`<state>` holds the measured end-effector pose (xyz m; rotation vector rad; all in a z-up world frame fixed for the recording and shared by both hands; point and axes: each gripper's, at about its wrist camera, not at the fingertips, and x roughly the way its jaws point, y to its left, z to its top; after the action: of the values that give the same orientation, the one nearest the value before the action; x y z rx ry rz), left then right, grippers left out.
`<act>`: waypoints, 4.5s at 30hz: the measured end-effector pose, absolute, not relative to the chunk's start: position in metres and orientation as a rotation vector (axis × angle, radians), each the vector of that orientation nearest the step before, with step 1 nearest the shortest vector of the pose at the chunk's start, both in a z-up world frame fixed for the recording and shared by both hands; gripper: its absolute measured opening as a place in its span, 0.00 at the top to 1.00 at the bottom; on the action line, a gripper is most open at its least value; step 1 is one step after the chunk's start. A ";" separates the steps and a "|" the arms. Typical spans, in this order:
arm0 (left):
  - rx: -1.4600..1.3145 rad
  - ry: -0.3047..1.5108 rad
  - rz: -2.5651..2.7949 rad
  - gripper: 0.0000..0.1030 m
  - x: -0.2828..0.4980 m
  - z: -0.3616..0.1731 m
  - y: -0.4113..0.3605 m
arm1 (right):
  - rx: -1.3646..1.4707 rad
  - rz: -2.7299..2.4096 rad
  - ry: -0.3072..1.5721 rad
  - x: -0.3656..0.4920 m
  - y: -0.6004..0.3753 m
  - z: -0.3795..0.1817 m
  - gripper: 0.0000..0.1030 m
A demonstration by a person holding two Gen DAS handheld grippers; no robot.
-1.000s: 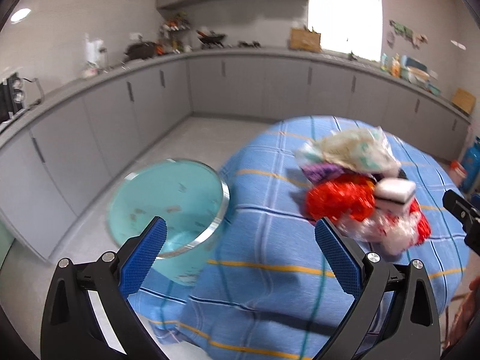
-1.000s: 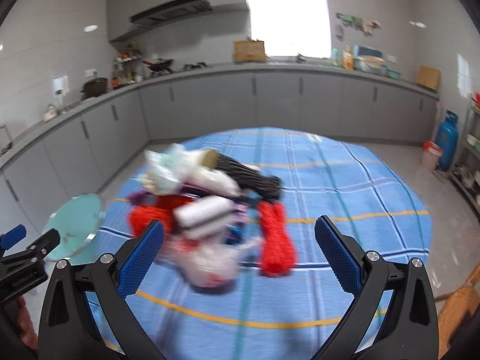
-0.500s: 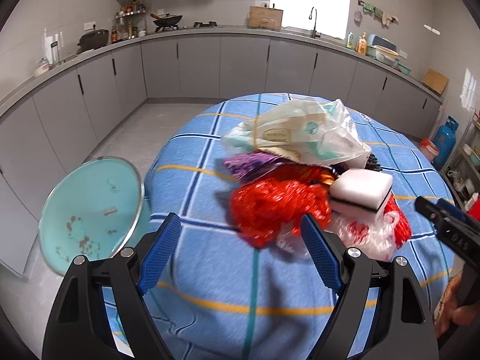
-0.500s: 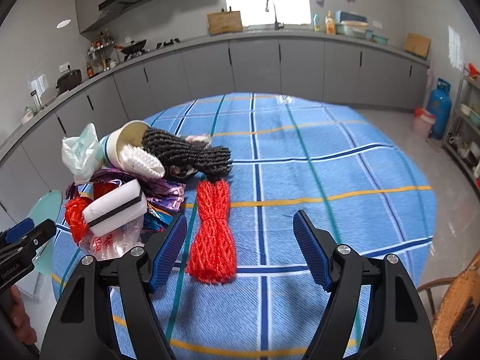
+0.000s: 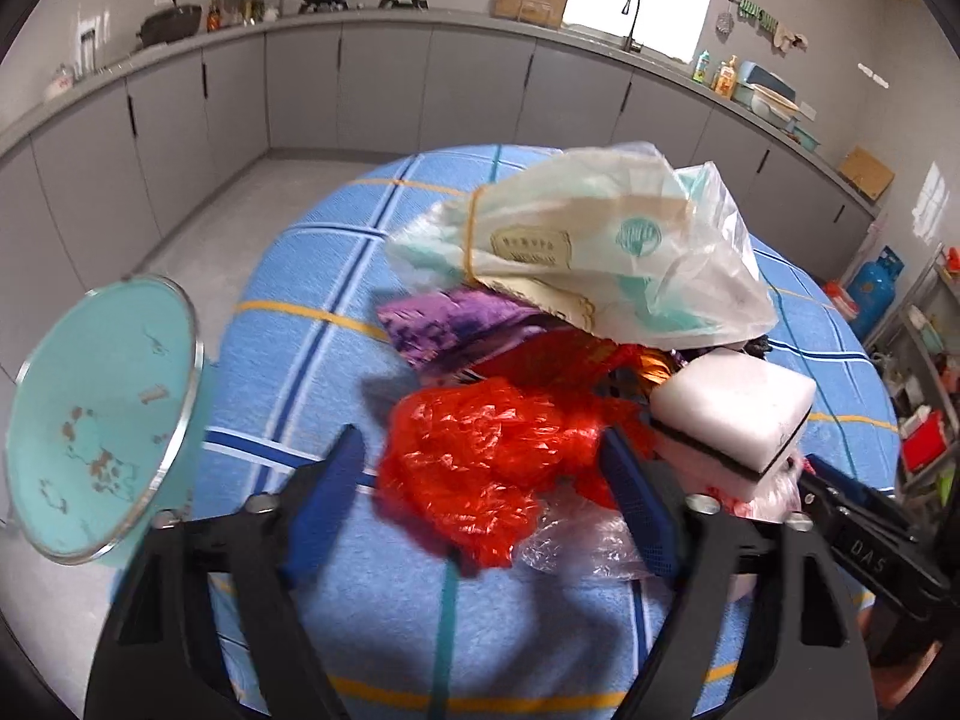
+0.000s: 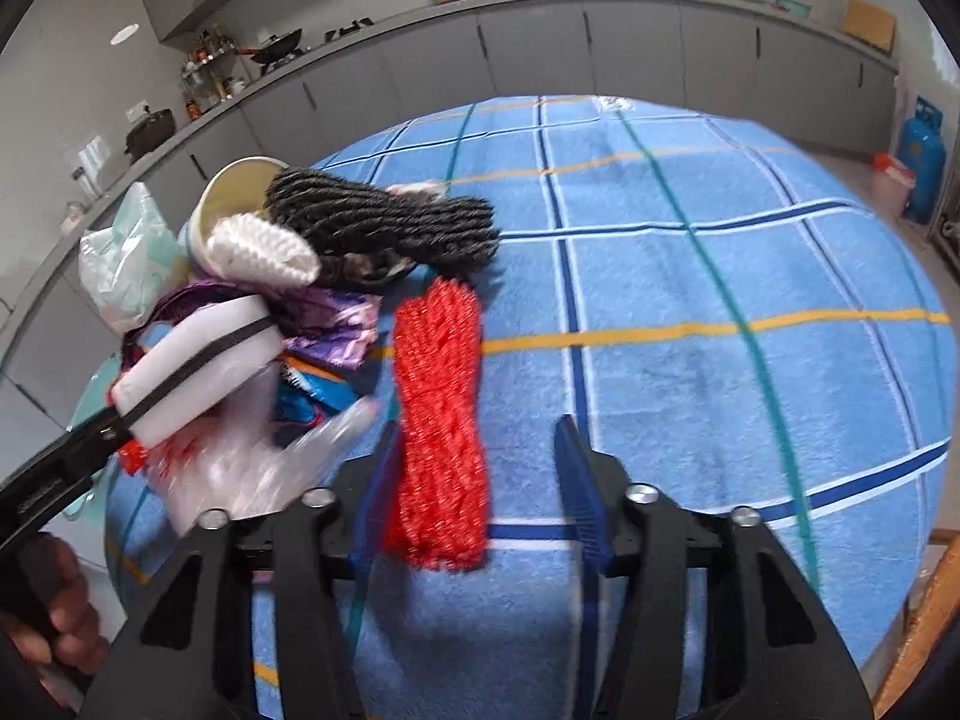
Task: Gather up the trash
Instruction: 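Grasp the red mesh net with the right tool while the left tool grasps the red plastic bag, then carry the red mesh net and red bag over the teal bucket and open both tools, then grasp the white sponge with the right tool while the left tool grasps the clear red-printed bag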
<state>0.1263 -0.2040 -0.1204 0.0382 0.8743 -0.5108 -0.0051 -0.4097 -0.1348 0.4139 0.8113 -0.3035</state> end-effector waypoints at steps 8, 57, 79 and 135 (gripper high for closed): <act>0.010 0.881 -0.585 0.64 0.119 -0.121 -0.202 | 0.408 -0.273 0.748 -0.015 -0.401 -0.116 0.81; -0.103 0.638 -0.083 0.64 0.120 -0.046 0.053 | 0.194 0.150 0.643 0.090 -0.162 -0.046 0.81; -0.027 0.851 -0.068 0.64 0.198 -0.128 0.038 | 0.229 0.180 0.823 0.182 -0.118 -0.117 0.80; 0.112 0.667 -0.254 0.06 0.118 -0.071 -0.088 | 0.249 -0.235 0.572 0.025 -0.295 -0.051 0.33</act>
<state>0.1180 -0.0881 -0.0709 0.1121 0.6666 -0.2535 0.0255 -0.2950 -0.0514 0.2491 0.5717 -0.2347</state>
